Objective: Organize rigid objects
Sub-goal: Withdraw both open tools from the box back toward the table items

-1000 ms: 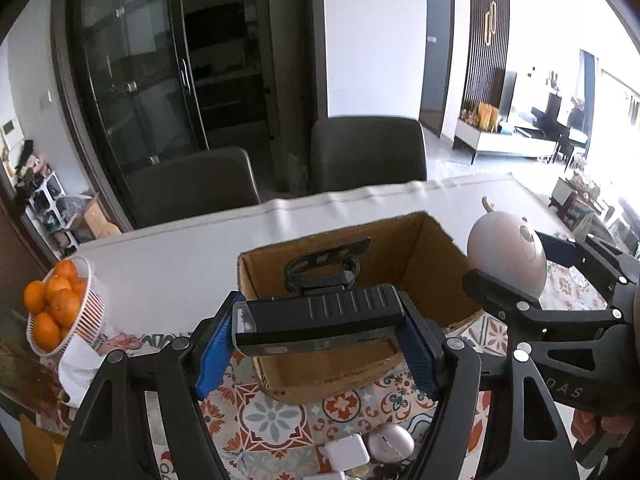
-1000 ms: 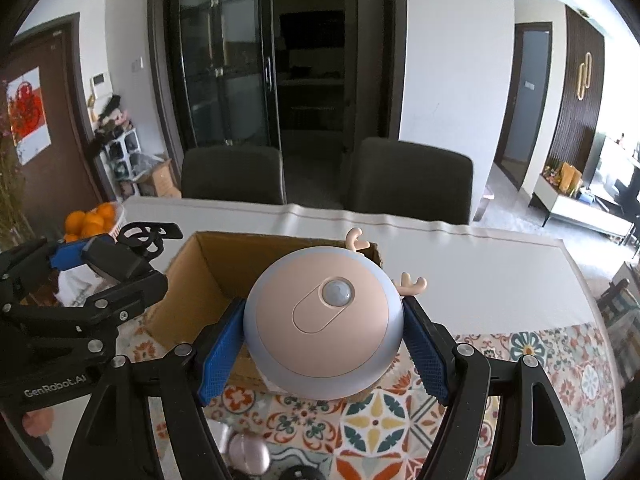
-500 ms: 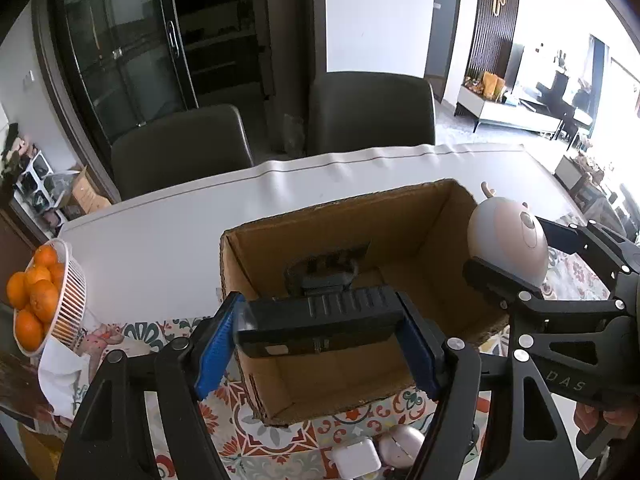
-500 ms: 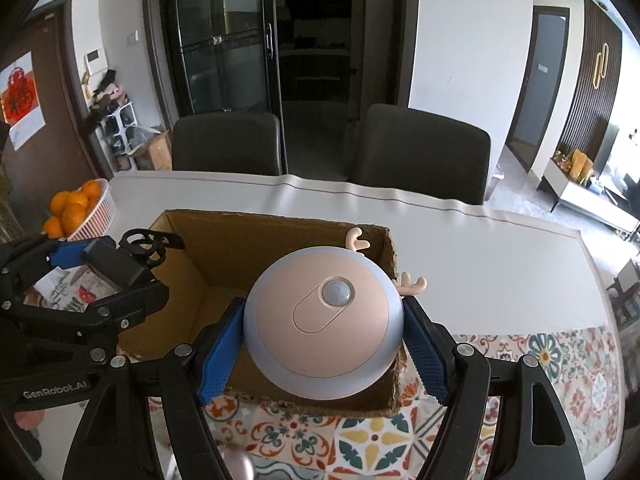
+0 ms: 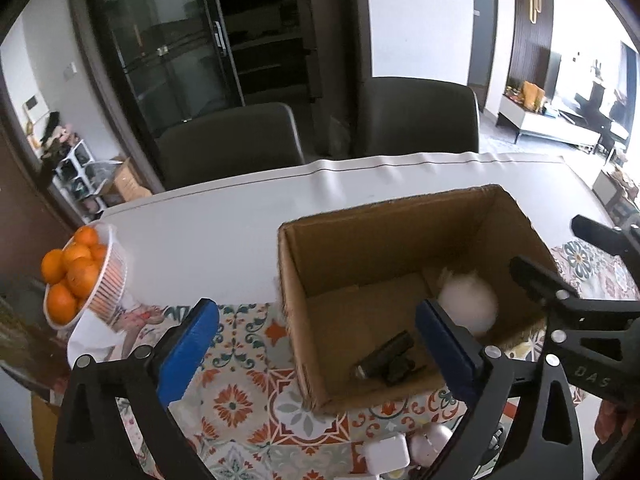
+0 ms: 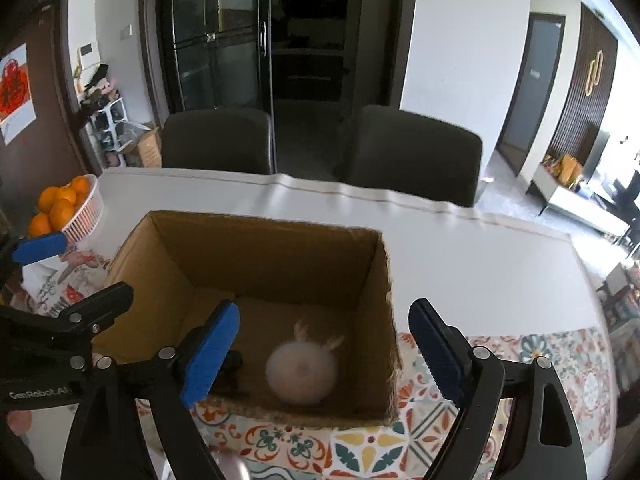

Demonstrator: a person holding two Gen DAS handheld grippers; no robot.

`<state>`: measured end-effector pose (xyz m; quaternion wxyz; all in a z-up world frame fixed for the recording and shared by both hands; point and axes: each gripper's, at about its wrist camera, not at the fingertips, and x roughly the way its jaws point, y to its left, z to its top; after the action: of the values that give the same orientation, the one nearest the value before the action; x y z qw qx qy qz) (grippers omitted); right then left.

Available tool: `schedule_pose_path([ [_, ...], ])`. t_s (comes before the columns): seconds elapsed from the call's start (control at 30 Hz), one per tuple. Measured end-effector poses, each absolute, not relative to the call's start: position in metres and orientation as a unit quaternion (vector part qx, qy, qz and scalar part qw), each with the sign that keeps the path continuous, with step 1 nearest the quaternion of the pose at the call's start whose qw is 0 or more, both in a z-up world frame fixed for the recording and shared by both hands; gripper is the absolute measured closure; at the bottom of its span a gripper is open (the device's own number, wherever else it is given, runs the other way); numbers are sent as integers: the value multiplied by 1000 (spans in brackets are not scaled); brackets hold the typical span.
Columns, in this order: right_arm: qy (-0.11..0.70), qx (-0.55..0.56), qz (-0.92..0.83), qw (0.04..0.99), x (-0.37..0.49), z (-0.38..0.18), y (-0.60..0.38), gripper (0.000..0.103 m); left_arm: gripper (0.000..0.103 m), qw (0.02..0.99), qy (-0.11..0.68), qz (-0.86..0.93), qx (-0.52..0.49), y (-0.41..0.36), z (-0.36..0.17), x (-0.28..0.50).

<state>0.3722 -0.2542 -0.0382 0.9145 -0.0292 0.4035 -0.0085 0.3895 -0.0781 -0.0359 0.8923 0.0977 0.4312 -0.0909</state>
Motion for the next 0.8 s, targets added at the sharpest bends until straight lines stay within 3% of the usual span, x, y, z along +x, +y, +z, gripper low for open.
schedule_pose_path([
  [0.8, 343, -13, -23, 939, 255, 9, -234, 15, 0, 933, 342, -64, 89, -48, 15, 278],
])
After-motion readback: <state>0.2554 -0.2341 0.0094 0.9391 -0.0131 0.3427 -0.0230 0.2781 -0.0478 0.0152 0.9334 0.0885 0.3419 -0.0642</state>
